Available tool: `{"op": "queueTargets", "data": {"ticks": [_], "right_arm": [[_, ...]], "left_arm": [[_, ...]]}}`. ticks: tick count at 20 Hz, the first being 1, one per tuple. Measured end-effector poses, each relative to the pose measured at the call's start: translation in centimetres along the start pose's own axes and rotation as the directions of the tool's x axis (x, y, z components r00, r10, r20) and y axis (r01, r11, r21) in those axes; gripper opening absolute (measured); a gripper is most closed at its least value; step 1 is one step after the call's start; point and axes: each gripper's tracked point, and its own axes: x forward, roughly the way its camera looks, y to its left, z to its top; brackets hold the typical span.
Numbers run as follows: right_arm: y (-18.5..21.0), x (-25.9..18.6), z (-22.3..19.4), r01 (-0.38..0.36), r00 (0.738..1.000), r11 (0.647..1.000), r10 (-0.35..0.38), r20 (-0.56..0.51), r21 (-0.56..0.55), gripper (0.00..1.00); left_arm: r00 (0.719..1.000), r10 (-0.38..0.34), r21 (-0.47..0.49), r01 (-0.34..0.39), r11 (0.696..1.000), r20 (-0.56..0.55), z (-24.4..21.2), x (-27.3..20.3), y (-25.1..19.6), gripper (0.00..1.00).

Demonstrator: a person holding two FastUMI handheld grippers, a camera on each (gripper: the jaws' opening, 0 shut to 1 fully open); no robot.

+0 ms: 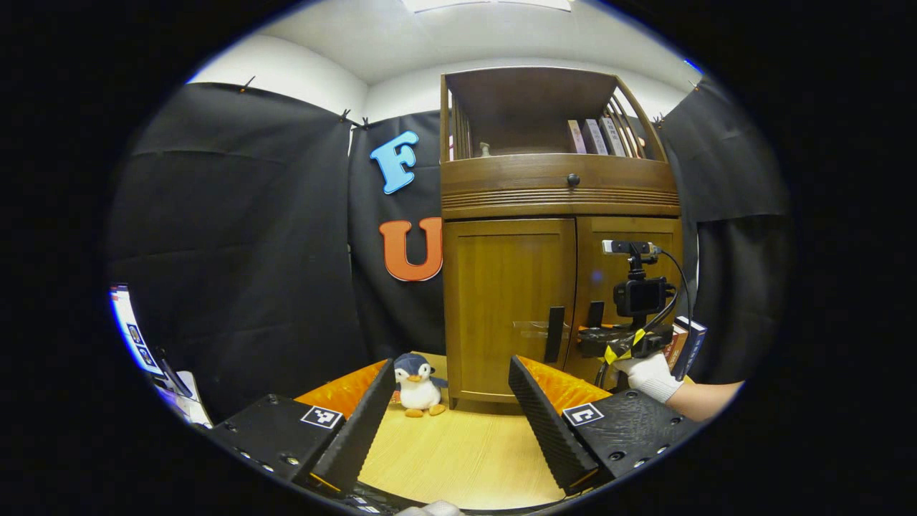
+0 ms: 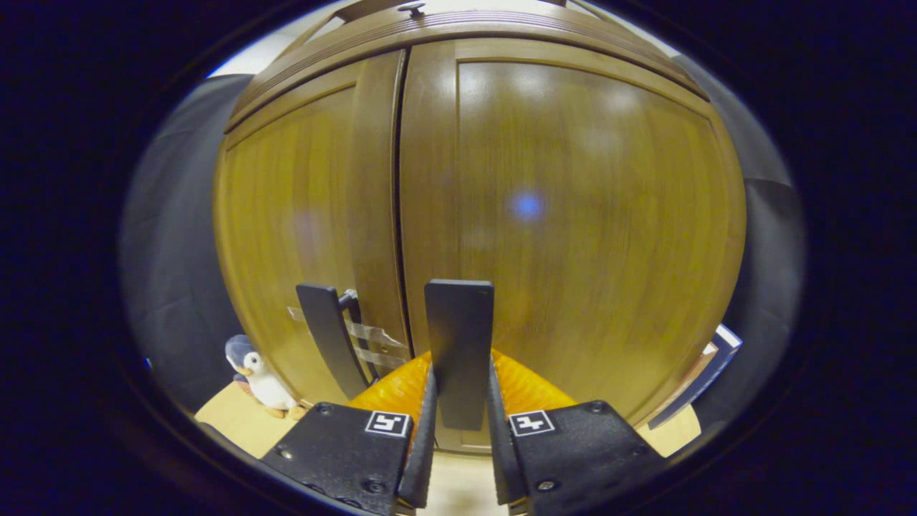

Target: Open the right door of the double-door shoe cabinet with the right hand, and open the left door with the left hand.

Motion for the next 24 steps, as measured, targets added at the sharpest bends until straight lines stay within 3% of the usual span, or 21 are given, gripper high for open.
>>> {"op": "queueTargets", "data": {"ticks": [5, 11, 24], "right_arm": [[0.0, -1.0, -0.3, -0.010, 1.000, 1.000, 0.010, -0.005, -0.014, 0.34], [-0.3, -5.3, -1.7, -0.052, 0.998, 0.998, 0.051, -0.022, -0.041, 0.32], [-4.4, -15.7, -4.3, -0.113, 0.993, 0.992, 0.111, -0.036, -0.049, 0.31]], "left_arm": [[1.000, 0.026, -0.023, -0.026, 0.999, 0.006, -0.2, -1.4, 1.8, 0.95], [0.999, 0.033, -0.016, -0.033, 0.999, 0.005, -0.7, -2.9, 3.8, 0.96], [0.997, -0.073, -0.013, 0.073, 0.997, 0.013, -0.4, -4.0, 3.4, 0.96]]}}
